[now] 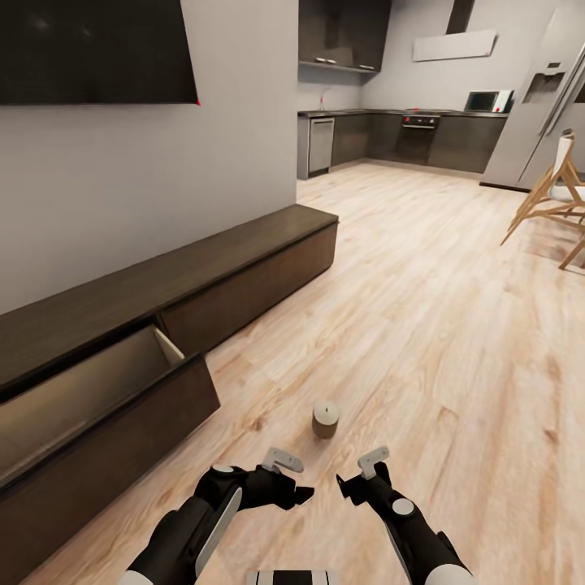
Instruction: Place each of the two pumpkins and all three candles from the living room inside a cabinet in the living room (use any cabinet), then make sure every cabinet is closed, and position the cauldron so it is next to a table in the living room.
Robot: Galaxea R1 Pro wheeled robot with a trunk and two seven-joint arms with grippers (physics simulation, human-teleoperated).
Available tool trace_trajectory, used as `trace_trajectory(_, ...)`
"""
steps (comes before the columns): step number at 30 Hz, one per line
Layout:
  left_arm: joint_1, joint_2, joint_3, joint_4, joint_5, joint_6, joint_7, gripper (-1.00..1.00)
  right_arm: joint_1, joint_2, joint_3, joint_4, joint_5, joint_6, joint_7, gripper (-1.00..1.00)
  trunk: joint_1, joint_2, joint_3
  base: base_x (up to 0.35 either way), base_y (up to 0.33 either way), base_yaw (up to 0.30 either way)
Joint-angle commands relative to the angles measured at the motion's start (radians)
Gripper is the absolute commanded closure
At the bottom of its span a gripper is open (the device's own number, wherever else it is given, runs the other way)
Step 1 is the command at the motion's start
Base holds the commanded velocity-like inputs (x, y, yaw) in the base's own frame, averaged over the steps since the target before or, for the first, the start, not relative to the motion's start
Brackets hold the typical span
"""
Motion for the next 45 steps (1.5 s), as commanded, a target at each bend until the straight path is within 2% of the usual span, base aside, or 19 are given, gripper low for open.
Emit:
trace_trajectory(1,0.000,0.000,0.000,0.000,0.000,0.000,0.000,-1.00,0.000,0.000,0.000,0.000,0.000,0.000,0.000,-1.00,0.000,0.000,0.000,0.331,0.000,0.000)
trace_trajectory(28,0.000,-0.002,-0.003,-0.001,0.000,0.000,0.000,-1.00,0.000,-0.006,0.002,0.020,-0.005,0.000,-0.002,-1.00,0.000,0.000,0.000,0.329,0.000,0.000)
trace_trajectory(45,0.000,-0.004,-0.006,-0.006,0.000,0.000,-0.004,-1.00,0.000,-0.006,0.000,0.020,-0.006,0.002,-0.002,-1.00,0.000,0.000,0.000,0.033,0.000,0.000)
